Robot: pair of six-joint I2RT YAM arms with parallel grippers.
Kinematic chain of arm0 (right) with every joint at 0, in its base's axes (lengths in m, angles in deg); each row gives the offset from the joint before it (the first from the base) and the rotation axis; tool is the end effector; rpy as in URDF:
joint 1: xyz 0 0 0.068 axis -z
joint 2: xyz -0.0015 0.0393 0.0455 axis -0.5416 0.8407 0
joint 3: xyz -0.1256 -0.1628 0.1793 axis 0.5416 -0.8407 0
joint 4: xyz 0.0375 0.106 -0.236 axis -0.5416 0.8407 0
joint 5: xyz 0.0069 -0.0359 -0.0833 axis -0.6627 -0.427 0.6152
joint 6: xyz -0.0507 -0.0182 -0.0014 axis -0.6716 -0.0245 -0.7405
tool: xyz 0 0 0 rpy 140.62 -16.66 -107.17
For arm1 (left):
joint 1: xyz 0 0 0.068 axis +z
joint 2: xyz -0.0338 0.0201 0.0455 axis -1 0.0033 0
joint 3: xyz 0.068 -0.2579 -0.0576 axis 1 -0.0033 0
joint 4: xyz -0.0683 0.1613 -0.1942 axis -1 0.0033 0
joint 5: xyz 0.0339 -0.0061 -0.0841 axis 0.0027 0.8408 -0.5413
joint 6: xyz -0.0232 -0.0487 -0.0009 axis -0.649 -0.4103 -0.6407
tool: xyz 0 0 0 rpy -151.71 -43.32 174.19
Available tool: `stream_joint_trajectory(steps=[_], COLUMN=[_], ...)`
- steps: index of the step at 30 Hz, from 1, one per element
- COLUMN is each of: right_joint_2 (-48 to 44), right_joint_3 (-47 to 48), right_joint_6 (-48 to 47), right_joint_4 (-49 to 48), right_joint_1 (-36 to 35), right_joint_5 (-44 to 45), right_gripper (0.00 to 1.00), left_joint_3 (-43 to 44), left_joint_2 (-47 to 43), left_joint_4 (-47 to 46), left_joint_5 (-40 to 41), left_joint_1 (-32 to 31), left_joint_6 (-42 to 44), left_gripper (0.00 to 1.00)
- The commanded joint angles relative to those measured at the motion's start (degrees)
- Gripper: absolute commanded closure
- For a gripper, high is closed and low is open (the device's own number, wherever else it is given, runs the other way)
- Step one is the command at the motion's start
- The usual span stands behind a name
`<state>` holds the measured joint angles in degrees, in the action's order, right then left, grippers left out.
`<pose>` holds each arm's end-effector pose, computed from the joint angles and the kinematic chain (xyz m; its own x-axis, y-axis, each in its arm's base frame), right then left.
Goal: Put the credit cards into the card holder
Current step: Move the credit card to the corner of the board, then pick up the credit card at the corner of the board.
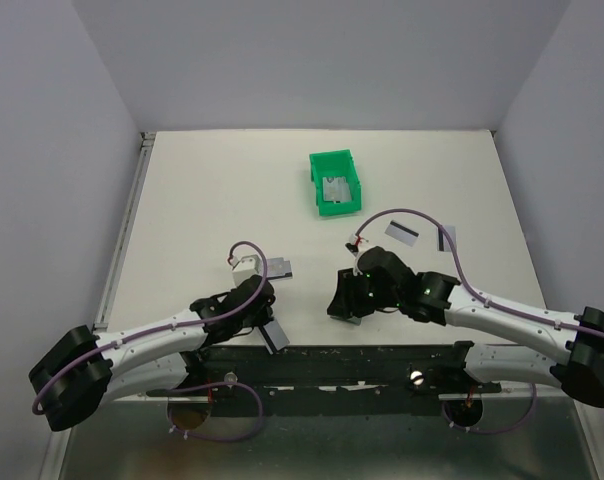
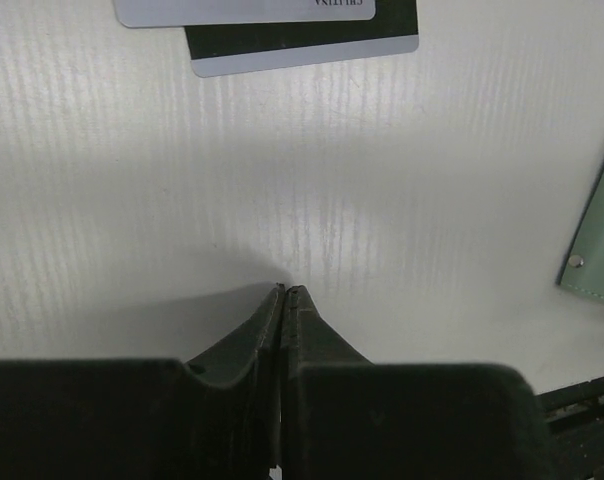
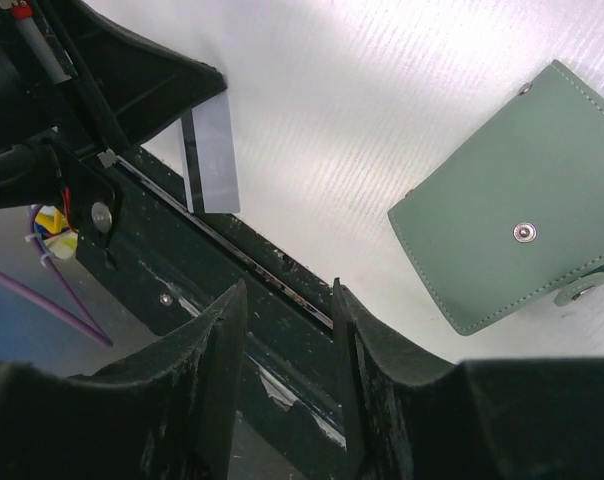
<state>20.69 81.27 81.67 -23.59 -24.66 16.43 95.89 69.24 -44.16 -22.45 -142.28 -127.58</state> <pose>0.1222 0.1954 0.2354 -0.8466 -0.1178 -0.5190 -0.4142 0.7581 0.5036 0.1136 -0.1300 0.1477 -0.7984 -0.2515 -0.5472 -0.0365 0.9272 -0.3729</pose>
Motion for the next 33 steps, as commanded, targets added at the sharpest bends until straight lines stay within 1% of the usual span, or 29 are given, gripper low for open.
stream_joint_trajectory(steps=[1,9,14,17,18,20,22,25,29,31,33], right_joint_2=[-0.71,-1.15,-0.97,-0.88,-0.71,0.08,1.92,6.40,11.94,14.48,16.33], right_joint_3=[-0.58,-2.69,-3.22,-3.83,-4.10,-4.71,-5.50,-6.12,-7.00,-8.23,-9.20], right_joint_6=[0.47,1.43,1.52,1.26,1.61,2.83,4.50,7.58,11.01,12.59,13.47], right_joint_4=[1.33,0.28,-0.34,-3.05,-4.28,-6.74,-9.73,-14.65,-20.62,-25.81,-29.59], right_joint_1=[-0.56,-0.47,-0.47,-0.73,-0.99,-2.22,-4.59,-7.58,-10.66,-11.01,-11.02], right_joint_5=[1.44,0.83,0.13,-3.29,-4.96,-6.72,-7.26,-7.61,-6.47,-6.64,-6.99], right_gripper=[0.52,0.52,0.52,0.49,0.47,0.42,0.38,0.37,0.36,0.36,0.34], left_joint_3=[-2.85,-5.14,-5.67,-4.97,-4.53,-3.56,-2.42,-1.10,-0.13,-0.13,-0.57], left_joint_2=[0.93,-3.55,-6.10,-6.81,-6.81,-6.63,-6.37,-6.19,-7.86,-9.44,-11.02], left_joint_4=[-1.96,1.20,3.40,4.28,4.63,5.42,5.86,6.66,8.94,9.99,10.70], left_joint_5=[-4.29,-4.29,-3.06,-2.18,-1.92,-1.04,-0.25,0.54,1.07,0.90,0.20], left_joint_1=[-0.44,-2.73,-2.99,-3.08,-3.08,-3.08,-3.08,-3.08,-3.08,-3.08,-2.99], left_joint_6=[0.36,-2.72,-3.69,-3.51,-3.43,-3.08,-2.55,-2.28,-2.28,-2.11,-2.19], left_gripper=[0.88,0.90,0.90,0.89,0.87,0.80,0.77,0.72,0.69,0.71,0.82])
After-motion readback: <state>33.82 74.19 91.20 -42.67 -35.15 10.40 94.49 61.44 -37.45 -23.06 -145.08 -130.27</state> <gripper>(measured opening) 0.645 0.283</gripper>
